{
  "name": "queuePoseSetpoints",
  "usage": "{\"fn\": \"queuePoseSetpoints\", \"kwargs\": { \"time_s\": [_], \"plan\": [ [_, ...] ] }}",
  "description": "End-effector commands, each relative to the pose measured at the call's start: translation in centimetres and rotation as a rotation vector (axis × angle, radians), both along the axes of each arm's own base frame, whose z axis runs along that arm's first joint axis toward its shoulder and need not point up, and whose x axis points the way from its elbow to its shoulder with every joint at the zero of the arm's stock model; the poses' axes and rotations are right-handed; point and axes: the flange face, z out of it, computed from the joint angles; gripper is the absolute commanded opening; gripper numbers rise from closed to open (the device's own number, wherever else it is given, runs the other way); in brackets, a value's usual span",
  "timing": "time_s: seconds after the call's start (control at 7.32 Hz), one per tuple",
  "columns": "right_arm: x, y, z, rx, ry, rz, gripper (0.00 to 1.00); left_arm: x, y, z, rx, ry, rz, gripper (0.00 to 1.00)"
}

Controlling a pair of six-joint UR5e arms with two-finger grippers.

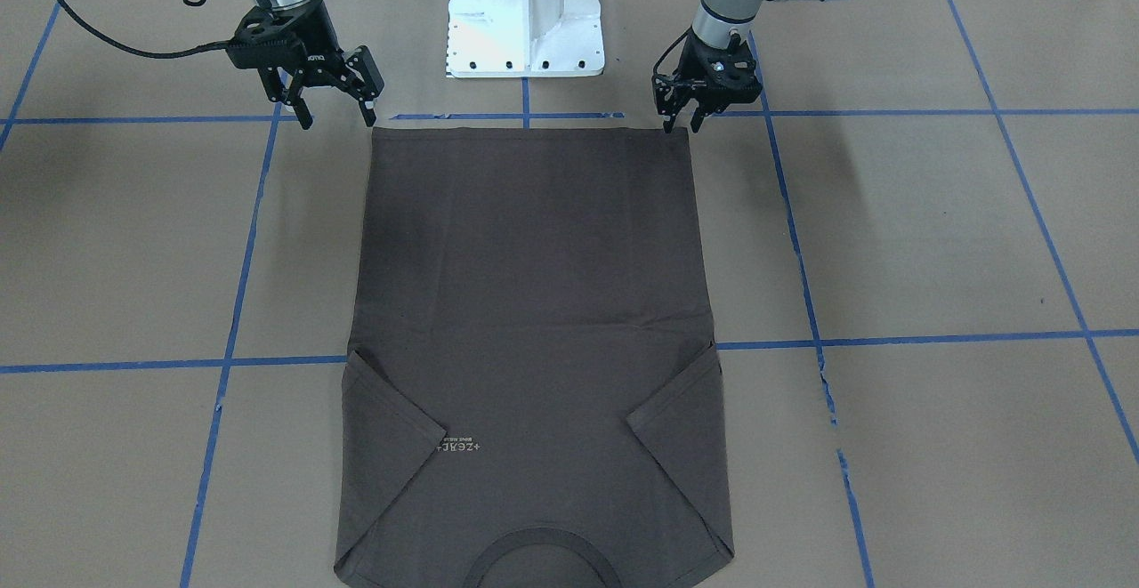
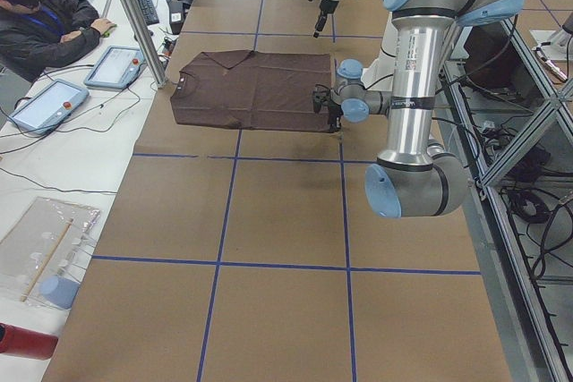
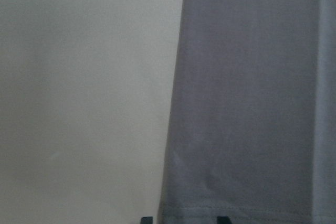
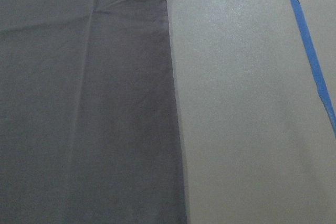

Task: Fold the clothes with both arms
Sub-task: 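Grasp the hem corners with both grippers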

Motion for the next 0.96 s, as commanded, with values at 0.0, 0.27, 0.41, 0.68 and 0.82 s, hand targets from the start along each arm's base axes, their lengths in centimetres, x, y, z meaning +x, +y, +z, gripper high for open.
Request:
{"fn": "queuePoseSetpoints", "kwargs": {
  "time_s": [0.0, 0.27, 0.41, 0.68, 0.82],
  "plan": [
    [0.01, -0.03, -0.01, 0.000, 0.000, 0.001, 0.99, 0.16, -0.03, 0.16, -0.001, -0.003, 0.001, 0.49],
    [0.01, -0.03, -0.01, 0.000, 0.000, 0.001, 0.99, 0.32, -0.06, 0.50, -0.002, -0.009, 0.001, 0.49],
    [0.01, -0.03, -0.01, 0.000, 0.000, 0.001, 0.99, 0.45, -0.09, 0.36, -0.002, -0.007, 0.001, 0.49],
    [0.01, -0.03, -0.01, 0.000, 0.000, 0.001, 0.99, 0.48, -0.11, 0.28, -0.001, -0.006, -0.001, 0.31],
    [0.01, -0.03, -0.01, 0.000, 0.000, 0.001, 0.99, 0.45, -0.09, 0.36, -0.002, -0.007, 0.001, 0.07]
  ]
}}
